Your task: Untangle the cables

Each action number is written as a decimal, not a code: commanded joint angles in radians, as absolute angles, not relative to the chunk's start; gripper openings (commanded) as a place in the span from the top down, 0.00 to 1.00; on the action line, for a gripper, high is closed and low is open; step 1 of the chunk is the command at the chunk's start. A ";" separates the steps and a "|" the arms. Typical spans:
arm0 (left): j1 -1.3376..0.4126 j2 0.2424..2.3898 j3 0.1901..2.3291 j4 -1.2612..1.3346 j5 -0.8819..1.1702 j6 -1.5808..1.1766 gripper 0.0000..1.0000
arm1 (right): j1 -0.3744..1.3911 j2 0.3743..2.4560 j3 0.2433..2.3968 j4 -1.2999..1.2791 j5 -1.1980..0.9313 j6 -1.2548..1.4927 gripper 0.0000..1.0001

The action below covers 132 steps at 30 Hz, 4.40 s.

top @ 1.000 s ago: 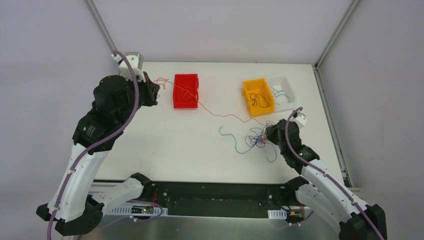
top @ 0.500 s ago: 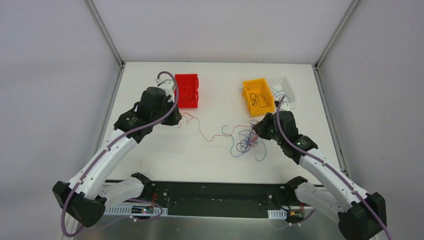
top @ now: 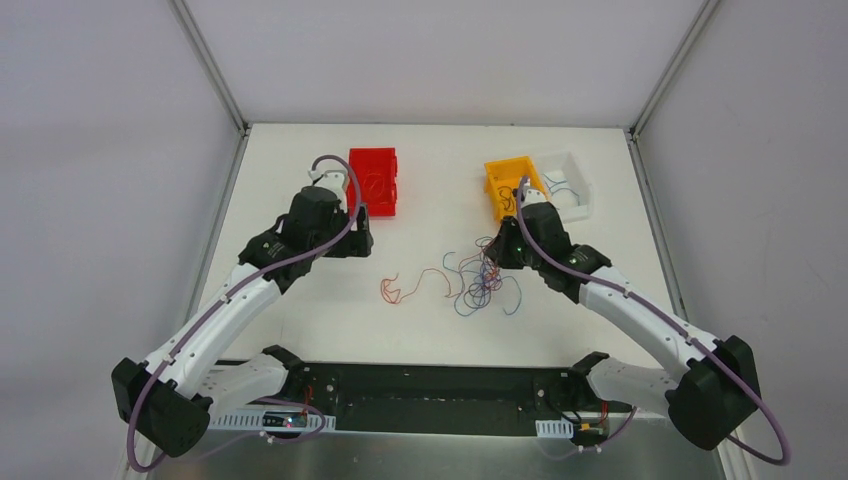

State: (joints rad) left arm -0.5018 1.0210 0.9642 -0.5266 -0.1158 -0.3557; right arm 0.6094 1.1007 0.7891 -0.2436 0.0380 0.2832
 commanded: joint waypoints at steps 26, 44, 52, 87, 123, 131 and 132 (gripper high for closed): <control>-0.733 1.120 0.740 0.280 0.363 -0.050 0.27 | 0.630 1.124 0.915 -0.360 -0.016 0.219 0.95; -0.820 1.465 0.957 0.333 0.471 -0.018 0.40 | 0.631 1.117 0.921 -0.367 -0.060 0.224 0.94; -0.833 1.528 0.976 0.329 0.471 -0.022 0.51 | 0.631 1.114 0.918 -0.365 -0.063 0.226 0.94; -0.665 1.080 0.885 -0.007 0.275 -0.191 1.00 | 0.594 1.077 0.720 -0.285 0.089 0.367 0.80; -0.660 0.969 0.682 -0.479 -0.004 -0.604 0.95 | 0.593 1.129 0.746 -0.255 0.190 0.376 0.14; -0.663 1.051 0.709 -0.512 0.082 -0.641 0.69 | 0.593 1.105 0.702 -0.209 0.193 0.377 0.14; -0.664 1.072 0.713 -0.513 0.082 -0.641 0.59 | 0.593 1.101 0.696 -0.203 0.191 0.377 0.14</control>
